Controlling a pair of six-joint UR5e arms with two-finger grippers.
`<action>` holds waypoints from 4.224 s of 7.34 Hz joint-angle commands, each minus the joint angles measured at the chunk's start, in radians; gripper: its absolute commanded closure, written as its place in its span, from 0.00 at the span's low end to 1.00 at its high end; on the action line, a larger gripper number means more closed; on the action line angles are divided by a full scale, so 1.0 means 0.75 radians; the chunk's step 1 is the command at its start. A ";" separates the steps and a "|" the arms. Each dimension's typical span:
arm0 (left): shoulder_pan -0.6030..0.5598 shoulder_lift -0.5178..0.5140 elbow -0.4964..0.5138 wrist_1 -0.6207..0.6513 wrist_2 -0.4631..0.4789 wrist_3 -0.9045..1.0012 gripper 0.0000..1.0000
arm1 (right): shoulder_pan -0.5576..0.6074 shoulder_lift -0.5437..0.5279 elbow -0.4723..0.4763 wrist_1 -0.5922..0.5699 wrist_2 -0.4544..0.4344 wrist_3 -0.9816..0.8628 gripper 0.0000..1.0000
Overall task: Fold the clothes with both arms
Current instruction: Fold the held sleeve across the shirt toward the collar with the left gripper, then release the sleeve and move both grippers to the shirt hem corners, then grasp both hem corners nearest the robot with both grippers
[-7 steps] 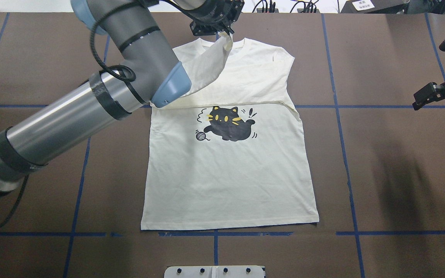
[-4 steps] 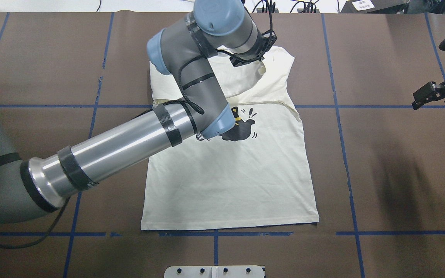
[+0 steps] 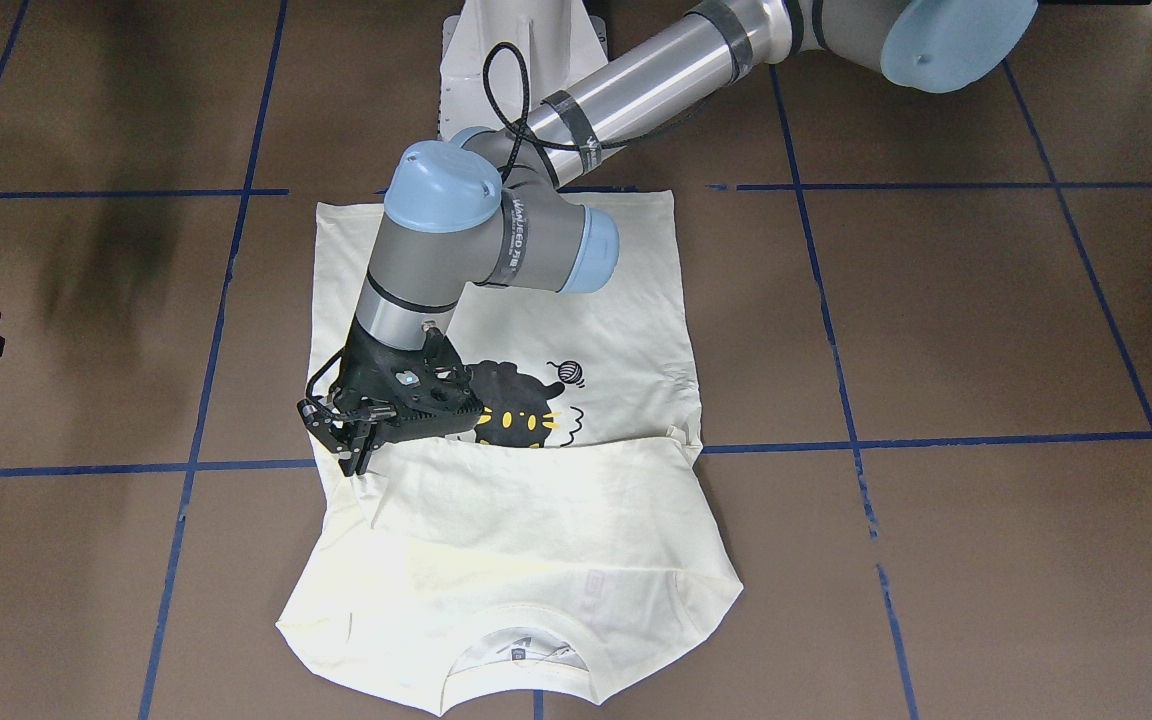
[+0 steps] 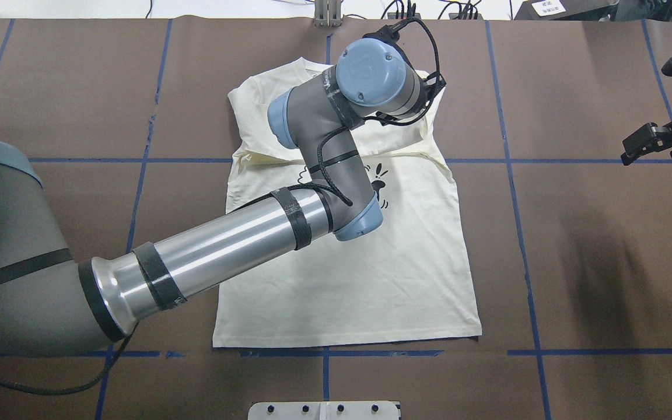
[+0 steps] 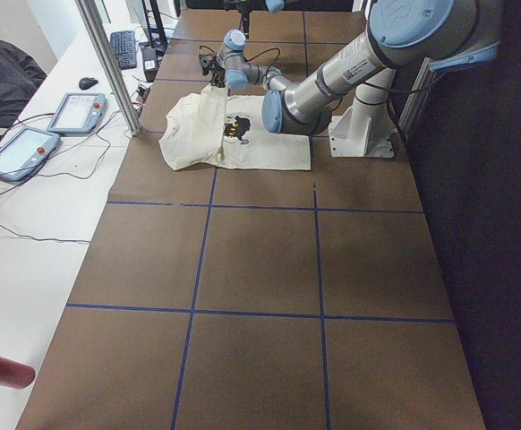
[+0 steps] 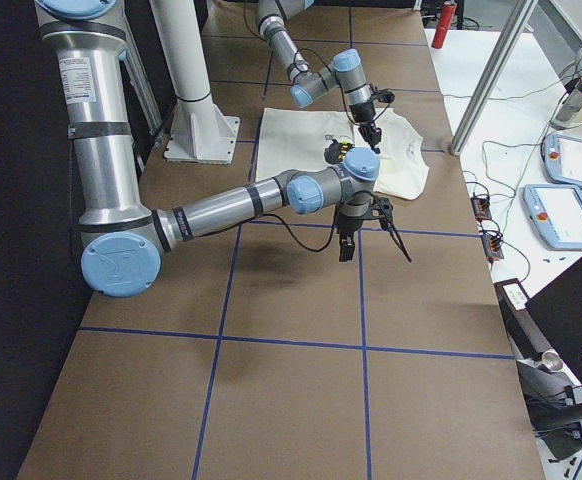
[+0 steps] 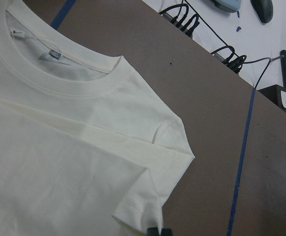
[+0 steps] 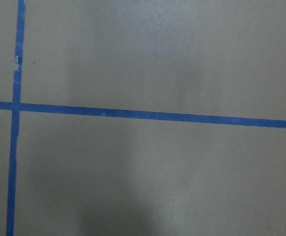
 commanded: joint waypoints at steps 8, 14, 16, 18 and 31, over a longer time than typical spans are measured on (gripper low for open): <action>0.002 0.641 -1.012 0.697 -0.155 0.408 0.00 | -0.452 0.002 0.100 0.472 -0.181 0.809 0.00; 0.008 1.107 -1.612 0.808 -0.157 0.485 0.00 | -1.204 -0.074 0.268 0.611 -0.779 1.499 0.00; 0.012 1.092 -1.610 0.807 -0.159 0.487 0.00 | -1.209 -0.118 0.274 0.611 -0.777 1.501 0.00; 0.012 1.090 -1.612 0.805 -0.159 0.487 0.00 | -1.209 -0.133 0.296 0.598 -0.765 1.501 0.05; 0.199 1.302 -1.614 0.707 -0.204 0.136 0.00 | -1.137 -0.219 0.484 0.609 -0.620 1.499 1.00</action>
